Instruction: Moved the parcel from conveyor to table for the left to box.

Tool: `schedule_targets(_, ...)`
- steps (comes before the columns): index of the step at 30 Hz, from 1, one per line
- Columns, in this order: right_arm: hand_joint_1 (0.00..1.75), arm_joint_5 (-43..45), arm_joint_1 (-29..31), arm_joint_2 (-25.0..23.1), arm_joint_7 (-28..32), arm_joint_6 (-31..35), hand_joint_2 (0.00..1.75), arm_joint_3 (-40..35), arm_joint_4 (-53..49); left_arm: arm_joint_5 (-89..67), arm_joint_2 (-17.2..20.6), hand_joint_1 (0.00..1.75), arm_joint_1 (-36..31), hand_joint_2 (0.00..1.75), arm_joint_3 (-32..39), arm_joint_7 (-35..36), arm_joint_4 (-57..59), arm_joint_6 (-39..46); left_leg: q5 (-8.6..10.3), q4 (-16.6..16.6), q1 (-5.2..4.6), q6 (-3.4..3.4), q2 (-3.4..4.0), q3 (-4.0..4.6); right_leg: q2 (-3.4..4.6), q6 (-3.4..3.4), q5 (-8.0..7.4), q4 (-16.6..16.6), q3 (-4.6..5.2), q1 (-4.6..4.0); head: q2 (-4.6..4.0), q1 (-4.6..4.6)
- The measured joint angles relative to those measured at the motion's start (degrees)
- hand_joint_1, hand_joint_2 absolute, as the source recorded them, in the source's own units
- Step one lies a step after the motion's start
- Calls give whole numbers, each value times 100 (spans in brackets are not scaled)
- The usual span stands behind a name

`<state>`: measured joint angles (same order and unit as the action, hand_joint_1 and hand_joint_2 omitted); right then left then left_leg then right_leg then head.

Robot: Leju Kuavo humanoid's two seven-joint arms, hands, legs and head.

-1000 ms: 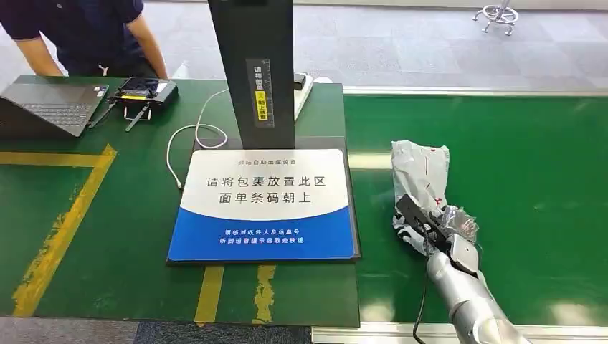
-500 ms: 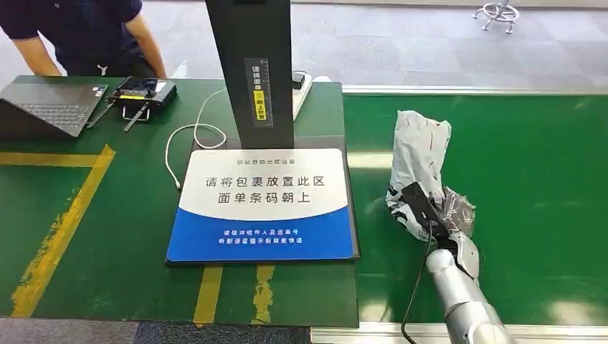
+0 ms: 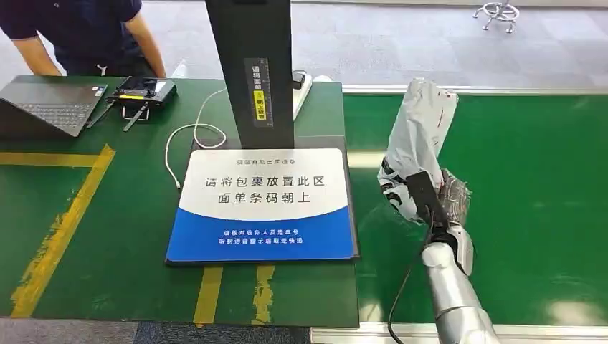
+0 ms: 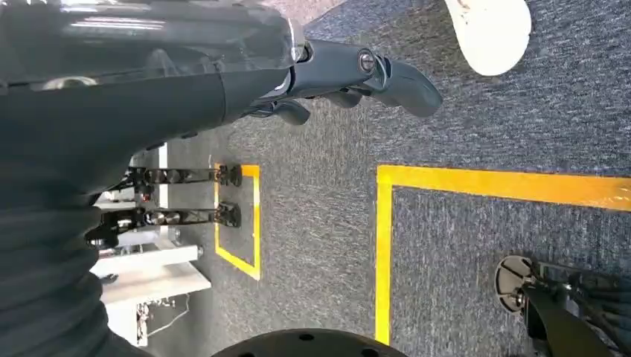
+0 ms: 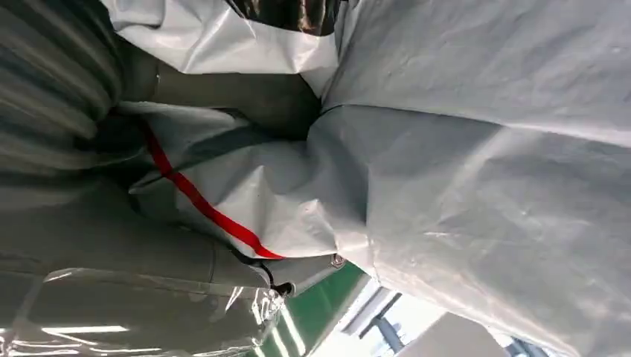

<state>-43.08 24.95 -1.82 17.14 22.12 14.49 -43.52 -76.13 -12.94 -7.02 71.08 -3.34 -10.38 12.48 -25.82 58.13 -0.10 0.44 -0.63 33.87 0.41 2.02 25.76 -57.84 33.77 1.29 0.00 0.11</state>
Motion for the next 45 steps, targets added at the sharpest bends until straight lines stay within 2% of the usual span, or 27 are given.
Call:
schedule_targets(1, 164, 112, -64, -24, 28, -31, 175, -72, -190, 0, 0, 0, 1, 175, 0, -2, 0, 0, 0, -1, 0, 0, 0, 0, 0, 0, 0, 0, 1, 0, 0, 0)
schedule_targets(4, 166, 411, -331, -92, 114, -129, 175, -324, -866, 0, 0, 0, 5, 175, 2, 0, 0, 0, 0, -2, 1, 0, -1, 2, -1, -2, 2, 0, 3, -1, 0, 2)
schedule_targets(5, 159, 474, -403, -111, 157, -175, 175, -422, -1082, 0, 0, 0, 8, 175, 4, 0, 0, 0, 0, -2, 1, 0, 2, 1, 1, -3, 2, 0, 4, 0, 0, 0)
schedule_targets(8, 164, 719, -667, -151, 324, -381, 175, -678, -1670, 7, 0, 0, 4, 175, 4, 0, 0, 0, 0, -3, 1, 0, 1, 4, 0, -3, 2, 0, 3, 0, 0, 0)
schedule_targets(10, 157, 855, -876, -157, 407, -595, 175, -940, -2140, 15, 0, 0, 14, 175, 7, 31, 0, 9, 0, -3, 1, 0, 3, 5, 3, -3, 2, -1, 6, 0, 0, 0)
schedule_targets(14, 157, 990, -1238, -159, 544, -947, 175, -1557, -2973, 44, 0, 0, 9, 175, 7, 57, 0, 20, 0, -3, 1, 0, 3, 6, 3, -4, 3, 0, 8, 0, 0, 0)
schedule_targets(19, 157, 1029, -1427, -159, 559, -1029, 175, -2135, -3586, 68, 0, 0, 9, 175, 11, 74, 0, 33, 0, -3, 1, -1, 4, 5, 4, -4, 3, 0, 9, 0, 0, 0)
schedule_targets(30, 157, 985, -1502, -151, 743, -1281, 175, -2632, -3945, 52, 2, 0, 6, 175, 11, 79, 0, 52, 0, -1, 0, -1, 5, 4, 5, -3, 1, 0, 8, 0, 0, 0)
schedule_targets(38, 154, 36, -1461, -96, 785, -1300, 175, -3506, -3916, 4, 7, 0, -2, 175, 11, 77, 0, 50, 0, -4, 2, -1, 6, 5, 5, -6, 3, -1, 8, -1, 0, 0)
schedule_targets(40, 147, -193, -1379, -85, 763, -1208, 175, -3701, -3822, 15, 7, 0, -7, 175, 11, 66, 0, 48, 0, -5, 2, -1, 7, 5, 6, -6, 3, -1, 8, -1, 0, 0)
schedule_targets(45, 150, -761, -1135, -87, 704, -942, 175, -4253, -3380, 4, 9, 0, -11, 175, 11, 33, 0, 33, 0, -3, 2, -1, 5, 5, 4, -5, 2, -1, 5, -1, 0, 2)
